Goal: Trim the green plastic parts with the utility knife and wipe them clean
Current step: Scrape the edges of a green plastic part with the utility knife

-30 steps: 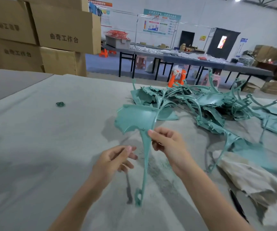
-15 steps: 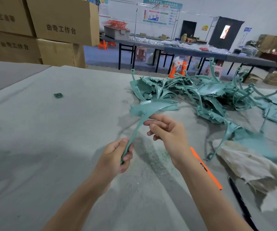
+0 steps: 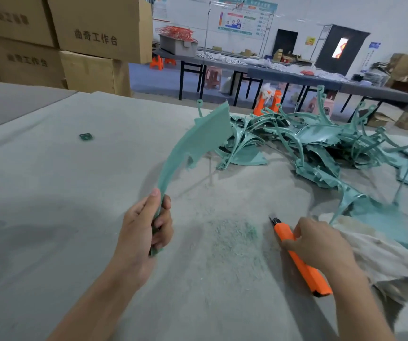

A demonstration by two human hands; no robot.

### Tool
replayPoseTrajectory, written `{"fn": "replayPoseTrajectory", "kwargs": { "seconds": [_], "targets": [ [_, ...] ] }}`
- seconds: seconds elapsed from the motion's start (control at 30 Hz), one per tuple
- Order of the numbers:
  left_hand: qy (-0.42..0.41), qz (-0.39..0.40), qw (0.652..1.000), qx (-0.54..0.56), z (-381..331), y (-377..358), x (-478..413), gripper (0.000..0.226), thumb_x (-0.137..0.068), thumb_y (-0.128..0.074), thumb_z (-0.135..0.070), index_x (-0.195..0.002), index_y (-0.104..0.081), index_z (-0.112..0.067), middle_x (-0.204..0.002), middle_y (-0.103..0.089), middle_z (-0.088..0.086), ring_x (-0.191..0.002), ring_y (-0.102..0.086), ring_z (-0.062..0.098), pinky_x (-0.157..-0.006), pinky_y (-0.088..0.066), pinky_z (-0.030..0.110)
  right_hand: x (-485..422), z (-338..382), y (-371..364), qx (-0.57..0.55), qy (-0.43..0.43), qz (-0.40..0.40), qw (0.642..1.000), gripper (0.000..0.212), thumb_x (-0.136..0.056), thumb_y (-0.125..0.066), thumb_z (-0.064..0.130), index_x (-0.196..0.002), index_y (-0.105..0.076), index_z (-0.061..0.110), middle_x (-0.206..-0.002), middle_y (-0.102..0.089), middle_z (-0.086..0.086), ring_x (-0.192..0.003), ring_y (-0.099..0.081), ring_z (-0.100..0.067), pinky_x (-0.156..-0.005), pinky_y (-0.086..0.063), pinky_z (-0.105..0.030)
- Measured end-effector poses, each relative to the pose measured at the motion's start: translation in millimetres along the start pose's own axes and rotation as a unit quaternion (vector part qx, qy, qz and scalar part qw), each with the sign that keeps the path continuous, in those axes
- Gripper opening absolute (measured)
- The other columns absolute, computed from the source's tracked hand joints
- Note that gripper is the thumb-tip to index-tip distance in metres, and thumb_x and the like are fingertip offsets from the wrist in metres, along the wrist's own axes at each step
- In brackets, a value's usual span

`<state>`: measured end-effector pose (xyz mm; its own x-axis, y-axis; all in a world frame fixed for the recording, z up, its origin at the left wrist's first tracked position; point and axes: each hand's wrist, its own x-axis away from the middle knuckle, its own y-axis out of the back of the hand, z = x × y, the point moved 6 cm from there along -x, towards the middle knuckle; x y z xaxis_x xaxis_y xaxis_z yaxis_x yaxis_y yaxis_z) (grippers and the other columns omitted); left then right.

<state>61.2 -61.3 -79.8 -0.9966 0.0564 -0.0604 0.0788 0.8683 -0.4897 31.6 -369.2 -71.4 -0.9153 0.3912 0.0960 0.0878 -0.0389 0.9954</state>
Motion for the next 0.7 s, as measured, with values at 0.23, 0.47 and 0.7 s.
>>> {"fn": "replayPoseTrajectory", "kwargs": {
  "seconds": [0.23,0.47,0.7],
  "targets": [
    [0.089,0.038,0.992,0.084,9.6,-9.0,4.1,0.031,-0.087,-0.048,-0.038,-0.069,-0.046,-0.013,-0.047,-0.026,-0.005,-0.028,-0.022,0.006,-0.031,-0.024,0.014,-1.5,-7.4,5.1,-0.069,-0.023,-0.068,0.995,0.044,-0.086,-0.064,0.038,-0.059,-0.041,0.012,-0.057,-0.046,-0.006,-0.059,-0.048,-0.03,-0.051,-0.031,-0.031],
    [0.199,0.1,0.975,0.026,19.8,-5.1,4.3,0.031,-0.085,-0.053,-0.035,-0.061,-0.048,-0.015,-0.045,-0.024,-0.005,-0.027,-0.024,0.005,-0.029,-0.026,0.014,-2.8,-7.8,35.2,-0.655,0.025,-0.175,0.734,0.012,-0.097,-0.042,0.019,-0.087,-0.049,0.017,-0.072,-0.065,-0.005,-0.062,-0.068,-0.015,-0.063,-0.052,-0.036],
    [0.238,0.115,0.953,-0.147,18.1,10.5,2.7,0.035,-0.094,-0.049,-0.032,-0.065,-0.043,-0.012,-0.044,-0.023,-0.003,-0.026,-0.021,0.006,-0.031,-0.022,0.011,8.3,-12.6,51.7,-0.787,0.12,-0.111,0.595,0.032,-0.078,-0.076,0.044,-0.087,-0.066,0.015,-0.067,-0.052,0.003,-0.044,-0.039,-0.007,-0.041,-0.033,-0.016]
  ]
}}
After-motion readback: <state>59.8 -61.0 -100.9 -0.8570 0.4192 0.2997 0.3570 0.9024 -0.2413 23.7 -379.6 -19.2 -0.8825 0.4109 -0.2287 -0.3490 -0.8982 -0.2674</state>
